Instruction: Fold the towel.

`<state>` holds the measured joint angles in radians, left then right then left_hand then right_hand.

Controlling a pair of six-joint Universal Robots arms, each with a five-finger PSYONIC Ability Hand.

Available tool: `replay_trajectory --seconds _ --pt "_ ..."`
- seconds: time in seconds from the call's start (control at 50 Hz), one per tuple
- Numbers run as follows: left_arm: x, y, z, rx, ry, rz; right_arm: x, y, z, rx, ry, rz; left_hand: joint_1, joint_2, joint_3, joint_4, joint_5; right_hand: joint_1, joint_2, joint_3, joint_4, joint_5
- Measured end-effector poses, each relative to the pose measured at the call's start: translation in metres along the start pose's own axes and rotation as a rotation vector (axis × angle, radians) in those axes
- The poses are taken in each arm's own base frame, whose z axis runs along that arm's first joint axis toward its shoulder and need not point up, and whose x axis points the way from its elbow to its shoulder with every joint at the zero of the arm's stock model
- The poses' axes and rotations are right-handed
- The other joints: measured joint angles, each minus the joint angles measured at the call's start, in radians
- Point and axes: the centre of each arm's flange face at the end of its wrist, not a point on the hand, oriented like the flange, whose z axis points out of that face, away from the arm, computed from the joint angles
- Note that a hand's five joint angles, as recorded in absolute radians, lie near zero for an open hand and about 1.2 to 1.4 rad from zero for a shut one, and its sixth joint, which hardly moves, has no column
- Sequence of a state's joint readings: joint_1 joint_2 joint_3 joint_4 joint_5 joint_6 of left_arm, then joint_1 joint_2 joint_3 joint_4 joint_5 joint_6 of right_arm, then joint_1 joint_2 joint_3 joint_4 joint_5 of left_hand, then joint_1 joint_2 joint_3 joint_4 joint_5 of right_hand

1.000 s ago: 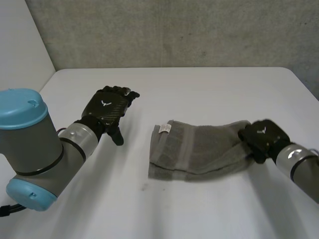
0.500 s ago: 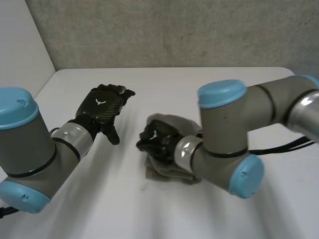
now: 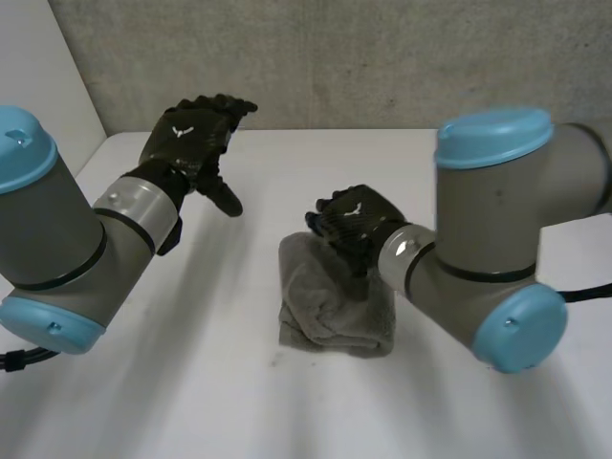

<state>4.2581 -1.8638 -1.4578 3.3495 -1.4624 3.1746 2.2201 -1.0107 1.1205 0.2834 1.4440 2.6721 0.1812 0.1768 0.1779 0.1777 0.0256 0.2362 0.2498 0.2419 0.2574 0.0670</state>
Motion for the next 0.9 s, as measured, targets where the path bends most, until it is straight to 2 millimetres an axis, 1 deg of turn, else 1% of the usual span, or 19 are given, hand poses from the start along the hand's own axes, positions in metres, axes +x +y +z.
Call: replay_trajectory --seconds 0.04,0.08,0.12,0.2,0.24,0.28,0.3,0.36,0.46,0.56,0.72,0.8,0.9 --pt "0.003 -0.001 0.002 0.002 -0.003 -0.050 0.010 -0.001 -0.008 0.008 0.007 0.089 0.002 0.007 0.006 0.006 0.000 0.000 0.000 0.000 0.000 0.000" --pt "0.005 0.001 0.002 -0.003 -0.001 -0.073 0.017 0.000 -0.013 0.011 0.010 0.145 0.002 0.008 0.008 0.008 0.000 0.000 0.000 0.000 0.000 0.000" --pt "0.012 0.004 0.003 -0.016 0.009 -0.108 0.026 0.002 -0.020 0.012 0.018 0.233 0.002 0.010 0.009 0.009 0.000 0.000 0.000 0.000 0.000 0.000" --pt "0.032 0.018 0.002 -0.067 0.049 -0.143 0.045 0.014 -0.028 -0.002 0.048 0.382 0.002 0.013 0.011 0.010 0.000 0.000 0.000 0.000 0.000 0.000" --pt "0.038 0.023 0.001 -0.086 0.063 -0.147 0.050 0.019 -0.029 -0.008 0.059 0.415 0.002 0.013 0.012 0.013 0.000 0.000 0.000 0.000 0.000 0.000" --pt "0.052 0.038 0.000 -0.133 0.093 -0.149 0.057 0.028 -0.030 -0.018 0.083 0.475 0.003 0.015 0.014 0.014 0.000 0.000 0.000 0.000 0.000 0.000" --pt "0.055 0.042 0.000 -0.144 0.099 -0.149 0.059 0.030 -0.030 -0.021 0.088 0.488 0.003 0.015 0.015 0.014 0.000 0.000 0.000 0.000 0.000 0.000" --pt "0.070 0.064 -0.003 -0.210 0.127 -0.143 0.063 0.044 -0.028 -0.038 0.110 0.556 0.011 0.017 0.015 0.015 0.000 0.000 0.000 0.000 0.000 0.000" --pt "0.079 0.094 -0.007 -0.295 0.122 -0.126 0.058 0.062 -0.018 -0.070 0.110 0.629 0.011 0.019 0.018 0.019 0.001 0.000 0.000 0.000 0.000 0.000" --pt "0.076 0.112 -0.012 -0.351 0.085 -0.106 0.048 0.080 -0.004 -0.100 0.101 0.664 0.011 0.019 0.019 0.019 0.001 0.000 0.000 0.000 0.000 0.000" --pt "0.068 0.121 -0.019 -0.386 0.054 -0.073 0.029 0.095 0.018 -0.116 0.091 0.637 0.011 0.019 0.018 0.019 0.001 0.000 0.000 0.000 0.000 0.000" --pt "0.067 0.124 -0.021 -0.394 0.054 -0.060 0.024 0.102 0.026 -0.121 0.125 0.602 0.011 0.019 0.019 0.019 0.000 -0.003 0.000 0.000 0.000 -0.003" --pt "0.067 0.131 -0.022 -0.407 0.058 -0.054 0.021 0.107 0.030 -0.132 0.156 0.536 0.011 0.019 0.018 0.019 0.000 -0.004 0.000 0.000 0.000 -0.005"
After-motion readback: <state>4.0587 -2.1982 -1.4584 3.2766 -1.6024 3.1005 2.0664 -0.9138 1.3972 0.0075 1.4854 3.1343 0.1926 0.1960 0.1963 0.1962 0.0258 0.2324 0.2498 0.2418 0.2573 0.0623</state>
